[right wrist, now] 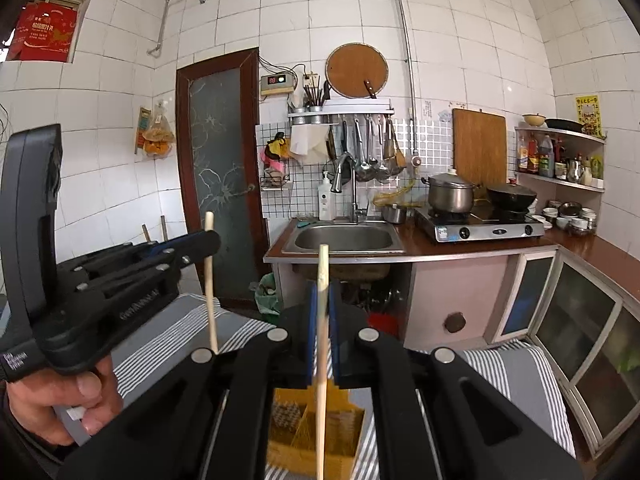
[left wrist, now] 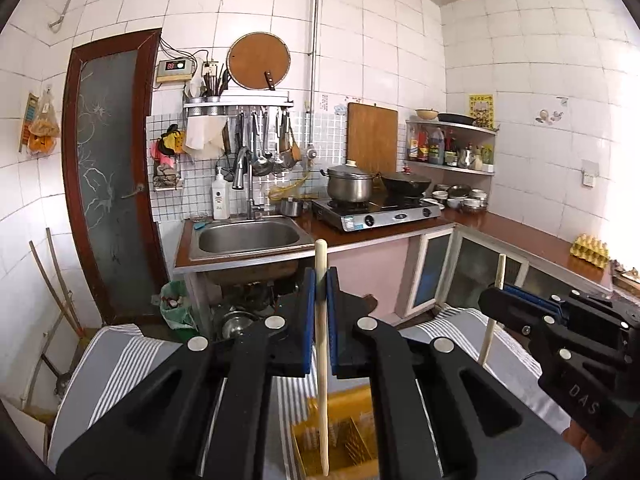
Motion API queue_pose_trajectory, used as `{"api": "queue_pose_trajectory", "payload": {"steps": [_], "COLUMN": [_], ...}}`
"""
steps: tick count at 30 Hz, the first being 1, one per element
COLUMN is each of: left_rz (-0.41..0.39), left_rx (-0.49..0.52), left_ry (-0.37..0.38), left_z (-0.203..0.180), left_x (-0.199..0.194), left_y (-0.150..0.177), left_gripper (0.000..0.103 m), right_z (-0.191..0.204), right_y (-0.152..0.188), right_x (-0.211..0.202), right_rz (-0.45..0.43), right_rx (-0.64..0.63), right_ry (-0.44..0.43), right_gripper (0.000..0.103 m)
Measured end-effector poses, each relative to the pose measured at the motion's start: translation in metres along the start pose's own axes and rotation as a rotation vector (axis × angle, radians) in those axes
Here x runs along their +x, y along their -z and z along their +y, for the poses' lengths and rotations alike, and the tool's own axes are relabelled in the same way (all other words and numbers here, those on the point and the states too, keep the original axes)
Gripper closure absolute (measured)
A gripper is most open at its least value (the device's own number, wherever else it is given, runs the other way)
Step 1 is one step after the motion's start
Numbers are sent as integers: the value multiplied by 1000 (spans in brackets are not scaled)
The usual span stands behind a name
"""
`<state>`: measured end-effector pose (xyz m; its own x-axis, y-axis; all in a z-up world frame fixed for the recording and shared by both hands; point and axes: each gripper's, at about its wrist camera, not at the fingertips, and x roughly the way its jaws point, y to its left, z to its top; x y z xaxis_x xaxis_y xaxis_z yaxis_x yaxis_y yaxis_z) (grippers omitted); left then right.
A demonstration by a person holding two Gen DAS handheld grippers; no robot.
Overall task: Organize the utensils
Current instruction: 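Lift both held chopsticks and carry them above the yellow slotted holder, then open both tools to drop the chopsticks into the yellow holder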
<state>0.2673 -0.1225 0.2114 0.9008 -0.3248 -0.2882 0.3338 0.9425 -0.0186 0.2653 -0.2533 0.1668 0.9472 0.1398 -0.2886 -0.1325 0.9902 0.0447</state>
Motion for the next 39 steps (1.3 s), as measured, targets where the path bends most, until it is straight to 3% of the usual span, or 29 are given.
{"api": "queue_pose_trajectory", "payload": {"steps": [9,16,18,19,20,21,22,29,34,39], "left_rz": [23,88,119,133,143,151,155,145,189,274], "left_rx": [-18,-20,-24,-19,-16,-22,-31,-37,-47,-52], "left_ry": [-1,7,17,18,10,7,8,-66,-124,-146], "left_z": [4,5,7,9,13,18,22,56,72,71], "left_x": [39,57,58,57,54,51,48,-8,-51,-95], "left_y": [22,50,62,68,74,77,79,95,148,223], "left_gripper": [99,98,96,87,82,72,65,56,49,47], "right_z": [-8,-20,-22,-22,-24,-28,-34,-68,-71,-53], "right_y": [15,32,39,42,43,44,45,70,133,202], "right_x": [37,57,61,60,57,53,46,-1,-42,-88], "right_rz": [8,62,104,110,104,95,87,128,217,306], "right_rx": [10,39,45,46,47,52,63,69,76,104], "right_ry": [14,28,17,21,29,36,49,148,185,178], "right_gripper": [97,97,89,80,58,51,51,51,51,51]}}
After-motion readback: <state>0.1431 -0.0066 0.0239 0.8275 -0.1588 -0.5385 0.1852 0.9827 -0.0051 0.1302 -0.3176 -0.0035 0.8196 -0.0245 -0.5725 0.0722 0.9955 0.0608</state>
